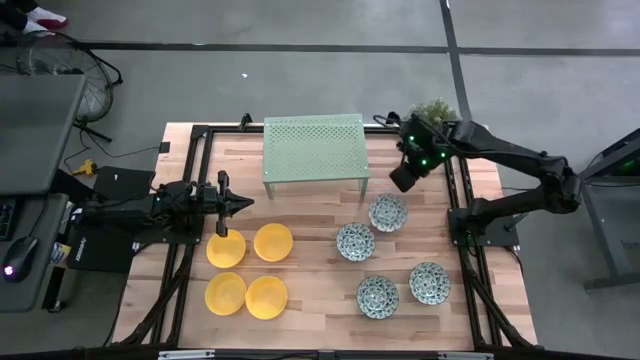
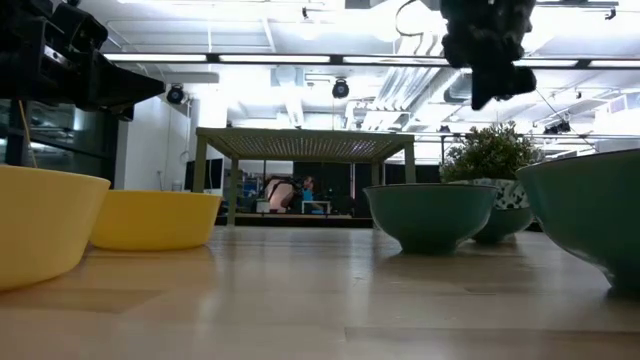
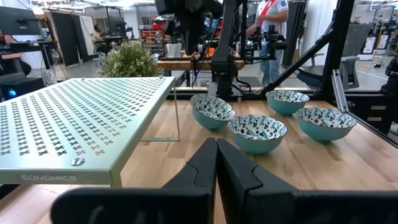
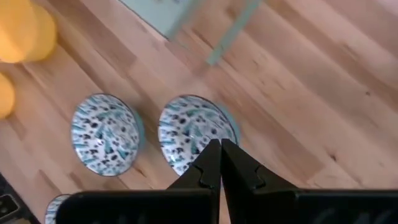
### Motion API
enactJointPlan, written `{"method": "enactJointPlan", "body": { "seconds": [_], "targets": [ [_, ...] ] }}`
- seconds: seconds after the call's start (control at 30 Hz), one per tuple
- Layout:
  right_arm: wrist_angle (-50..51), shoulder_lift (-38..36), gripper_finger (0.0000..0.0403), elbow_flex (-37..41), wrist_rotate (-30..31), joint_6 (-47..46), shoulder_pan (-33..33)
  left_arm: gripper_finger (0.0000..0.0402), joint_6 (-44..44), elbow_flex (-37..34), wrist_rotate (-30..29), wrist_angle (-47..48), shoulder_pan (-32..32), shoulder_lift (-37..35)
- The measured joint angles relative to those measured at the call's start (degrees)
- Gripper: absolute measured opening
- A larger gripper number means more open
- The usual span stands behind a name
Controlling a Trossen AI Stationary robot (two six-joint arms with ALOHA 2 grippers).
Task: Pick & Place Mini bowls
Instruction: Put the blue patterned bowl on the shelf
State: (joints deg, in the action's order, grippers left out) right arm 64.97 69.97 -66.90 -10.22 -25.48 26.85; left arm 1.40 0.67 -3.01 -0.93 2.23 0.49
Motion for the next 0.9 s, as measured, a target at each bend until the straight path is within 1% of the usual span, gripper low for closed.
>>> {"method": "enactJointPlan", "body": {
  "seconds": [0.43,0.53,0.63,0.9],
  "targets": [
    [-0.3,0.0,0.0001,9.4,3.3,-8.1,-2.7,0.0007,0.0,0.0,0.0,0.0,0.0,0.0],
    [-1.2,0.0,0.0009,11.6,3.5,-9.4,-3.3,0.0007,0.0,0.0,0.0,0.0,0.0,0.0],
    [-2.8,0.0,0.0038,13.6,3.5,-10.9,-3.8,0.0007,0.0,0.0,0.0,0.0,0.0,0.0],
    [-6.8,0.0,0.0150,19.1,4.2,-17.0,-4.2,0.0007,0.0,0.0,0.0,0.0,0.0,0.0]
  ]
}}
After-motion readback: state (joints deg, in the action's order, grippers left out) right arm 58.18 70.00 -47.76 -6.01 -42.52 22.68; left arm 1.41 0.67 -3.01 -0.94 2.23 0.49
